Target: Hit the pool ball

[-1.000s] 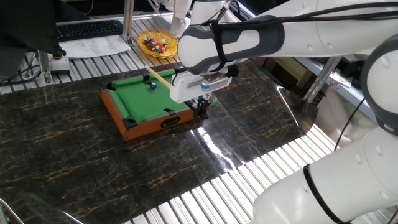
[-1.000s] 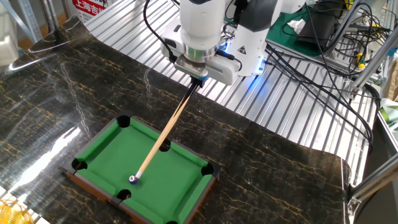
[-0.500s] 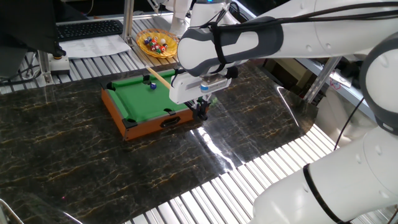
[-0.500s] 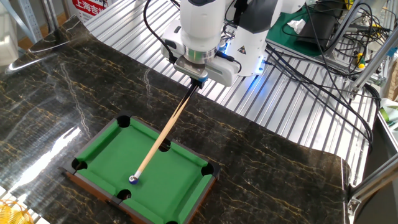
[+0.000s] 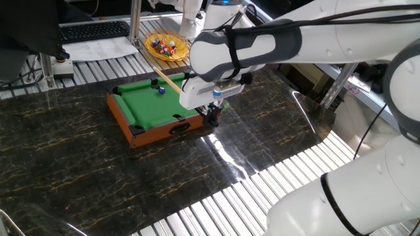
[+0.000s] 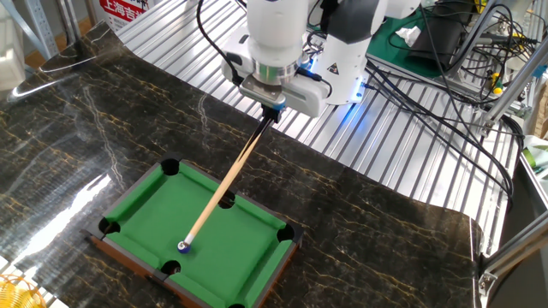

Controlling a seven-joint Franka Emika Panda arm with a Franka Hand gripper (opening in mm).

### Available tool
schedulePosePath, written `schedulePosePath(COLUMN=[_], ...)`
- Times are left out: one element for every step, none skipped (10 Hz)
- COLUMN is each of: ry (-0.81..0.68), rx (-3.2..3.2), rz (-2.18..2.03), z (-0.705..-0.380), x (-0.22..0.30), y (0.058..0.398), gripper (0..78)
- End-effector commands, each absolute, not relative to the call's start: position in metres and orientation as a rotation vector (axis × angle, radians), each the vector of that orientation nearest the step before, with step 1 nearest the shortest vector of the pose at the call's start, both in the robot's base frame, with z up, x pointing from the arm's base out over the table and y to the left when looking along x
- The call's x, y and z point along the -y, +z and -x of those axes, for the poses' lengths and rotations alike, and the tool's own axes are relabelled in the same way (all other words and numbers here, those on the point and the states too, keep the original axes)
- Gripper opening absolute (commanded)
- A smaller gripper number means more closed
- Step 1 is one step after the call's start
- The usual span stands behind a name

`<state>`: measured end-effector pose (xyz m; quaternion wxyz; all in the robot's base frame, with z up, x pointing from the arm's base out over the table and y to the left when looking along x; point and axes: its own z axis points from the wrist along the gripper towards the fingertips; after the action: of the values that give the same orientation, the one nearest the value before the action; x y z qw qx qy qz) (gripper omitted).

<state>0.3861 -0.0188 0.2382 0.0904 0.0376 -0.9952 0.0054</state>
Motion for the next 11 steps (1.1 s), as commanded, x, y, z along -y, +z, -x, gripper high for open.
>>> schedulePosePath(ry=[0.004,0.022,0.026,0.059,0.056,0.055,0.075,0.080,0.083,0.076,0.063], rx=[2.960,2.922,2.908,2.870,2.860,2.855,2.840,2.838,2.838,2.838,2.840], rz=[-0.113,-0.098,-0.093,-0.092,-0.098,-0.098,-0.110,-0.128,-0.141,-0.156,-0.159], z=[-0.352,-0.327,-0.324,-0.314,-0.310,-0.310,-0.311,-0.312,-0.312,-0.312,-0.313], x=[0.033,0.041,0.041,0.043,0.045,0.045,0.050,0.053,0.056,0.058,0.058], y=[0.221,0.211,0.210,0.208,0.205,0.205,0.203,0.201,0.198,0.195,0.194], gripper=[1.1,1.1,1.1,1.1,1.1,1.1,1.1,1.1,1.1,1.1,1.1])
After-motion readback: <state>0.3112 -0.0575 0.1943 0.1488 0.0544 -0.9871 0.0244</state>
